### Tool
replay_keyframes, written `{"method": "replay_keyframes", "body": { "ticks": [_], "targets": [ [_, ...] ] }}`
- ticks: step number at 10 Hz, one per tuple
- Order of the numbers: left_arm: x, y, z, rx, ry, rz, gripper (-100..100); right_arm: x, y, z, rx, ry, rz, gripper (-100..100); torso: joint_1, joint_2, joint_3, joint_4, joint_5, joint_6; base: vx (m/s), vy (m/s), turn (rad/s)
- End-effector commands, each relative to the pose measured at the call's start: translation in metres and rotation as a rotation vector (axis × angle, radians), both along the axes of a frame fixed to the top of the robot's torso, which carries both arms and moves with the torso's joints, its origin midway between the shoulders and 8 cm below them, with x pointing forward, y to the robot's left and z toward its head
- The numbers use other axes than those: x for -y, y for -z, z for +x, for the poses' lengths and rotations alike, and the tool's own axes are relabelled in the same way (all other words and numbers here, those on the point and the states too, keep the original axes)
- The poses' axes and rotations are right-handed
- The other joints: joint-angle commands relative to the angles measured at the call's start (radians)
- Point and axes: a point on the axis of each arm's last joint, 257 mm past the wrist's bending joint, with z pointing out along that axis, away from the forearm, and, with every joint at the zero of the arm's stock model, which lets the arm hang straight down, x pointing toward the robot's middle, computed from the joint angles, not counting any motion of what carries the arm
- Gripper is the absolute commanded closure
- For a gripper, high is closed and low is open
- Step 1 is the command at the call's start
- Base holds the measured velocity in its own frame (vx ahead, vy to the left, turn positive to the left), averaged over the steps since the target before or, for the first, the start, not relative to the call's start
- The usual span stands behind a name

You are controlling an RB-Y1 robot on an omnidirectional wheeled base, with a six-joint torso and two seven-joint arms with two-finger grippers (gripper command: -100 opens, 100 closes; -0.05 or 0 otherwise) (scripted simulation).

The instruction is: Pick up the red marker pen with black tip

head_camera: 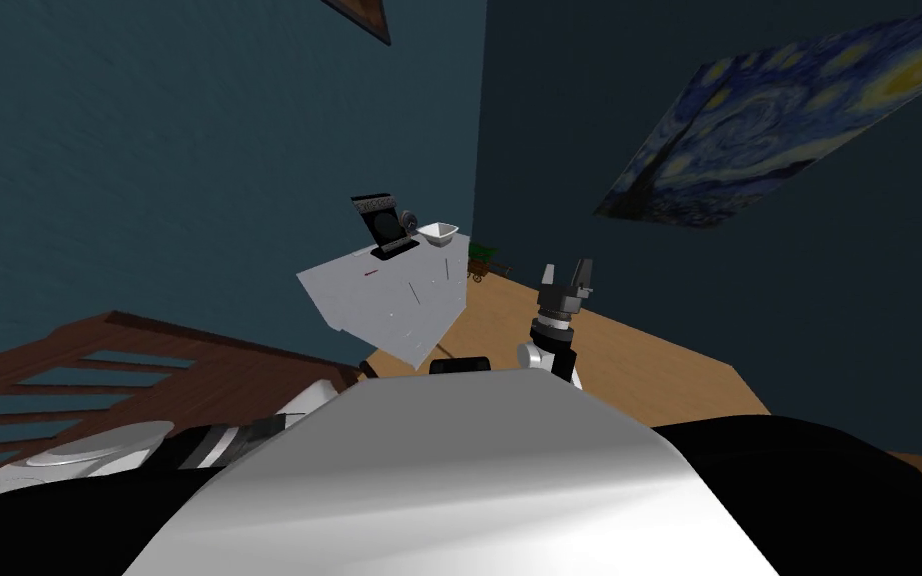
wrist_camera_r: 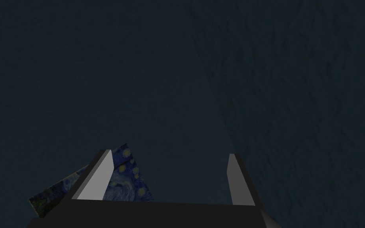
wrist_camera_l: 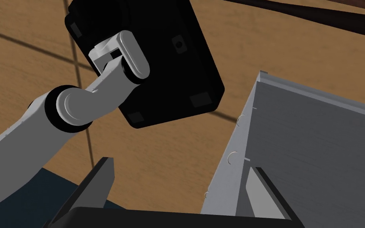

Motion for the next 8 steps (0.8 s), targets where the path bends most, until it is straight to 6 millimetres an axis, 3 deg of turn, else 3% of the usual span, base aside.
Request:
{"method": "replay_keyframes", "body": {
  "ticks": [1, 2, 4, 7, 8],
  "targets": [
    [-0.014, -0.002, -0.002, -0.011, -0.002, 0.028, -100, 0.0, 0.0, 0.0, 0.0, 0.0, 0.0, 0, 0.0, 0.0, 0.0, 0.0, 0.0, 0.0, 0.021, -0.012, 0.004],
    [-0.038, -0.023, -0.008, -0.046, 0.027, 0.067, -100, 0.0, 0.0, 0.0, 0.0, 0.0, 0.0, 0, 0.001, 0.001, 0.0, 0.0, 0.0, -0.001, 0.037, -0.04, -0.213],
    [-0.054, -0.027, -0.011, -0.052, 0.01, 0.104, -100, 0.0, 0.0, 0.0, 0.0, 0.0, 0.0, 0, 0.0, 0.0, 0.0, 0.0, 0.0, 0.0, 0.029, -0.027, -0.052],
    [-0.109, -0.076, -0.022, -0.115, 0.025, 0.211, -100, 0.0, 0.0, 0.0, 0.0, 0.0, 0.0, 0, -0.001, -0.001, 0.0, 0.0, 0.0, 0.0, 0.058, -0.046, -0.186],
    [-0.111, -0.079, -0.02, -0.115, 0.03, 0.217, -100, 0.0, 0.0, 0.0, 0.0, 0.0, 0.0, 0, -0.002, -0.003, -0.002, -0.001, -0.001, 0.001, 0.077, -0.046, -0.126]
  ]
}}
